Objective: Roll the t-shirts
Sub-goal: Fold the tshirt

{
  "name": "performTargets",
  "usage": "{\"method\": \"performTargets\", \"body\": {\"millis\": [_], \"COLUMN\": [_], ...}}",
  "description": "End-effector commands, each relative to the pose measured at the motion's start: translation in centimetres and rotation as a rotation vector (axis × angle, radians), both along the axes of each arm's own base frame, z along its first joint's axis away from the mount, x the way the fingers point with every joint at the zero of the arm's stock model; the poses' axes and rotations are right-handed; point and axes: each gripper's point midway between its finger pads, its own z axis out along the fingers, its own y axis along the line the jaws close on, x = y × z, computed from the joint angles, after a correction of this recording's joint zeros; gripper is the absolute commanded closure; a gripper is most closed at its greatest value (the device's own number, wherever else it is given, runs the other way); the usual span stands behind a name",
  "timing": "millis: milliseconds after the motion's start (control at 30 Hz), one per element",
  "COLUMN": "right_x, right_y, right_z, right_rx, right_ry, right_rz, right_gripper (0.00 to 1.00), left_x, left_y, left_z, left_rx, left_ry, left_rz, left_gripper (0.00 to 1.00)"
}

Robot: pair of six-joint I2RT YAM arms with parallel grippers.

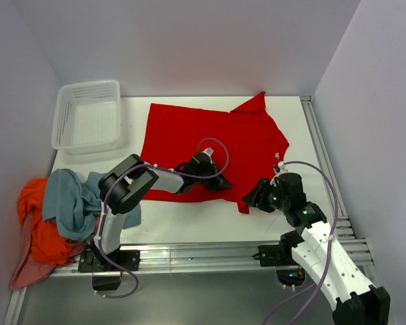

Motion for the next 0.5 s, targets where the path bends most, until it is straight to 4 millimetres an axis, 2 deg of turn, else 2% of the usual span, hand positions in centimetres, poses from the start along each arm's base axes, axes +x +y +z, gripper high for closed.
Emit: {"method": "performTargets", "body": {"millis": [0, 333, 467], "right_x": [-0.6, -2.0, -2.9], "right_y": [0.7, 1.6, 1.7], "right_z": [0.1, 0.4, -1.7], "right_rx": [0.01, 0.029, 0.042], "right_ry": [-0.018, -0.017, 0.017], "right_rz": [0.052, 0.098, 0.105], "right_gripper": [0.47, 0.47, 0.46], "left_x": [0.6, 0.9, 0.6], "left_y": [-0.4, -0.3, -0.3], "left_z": [-0.1, -0.3, -0.4], "left_rx": [0.002, 0.022, 0.015], "left_ry": [-0.009, -0.018, -0.017], "left_rz": [-0.002, 0.008, 0.004], "left_gripper": [1.0, 1.0, 1.0]}}
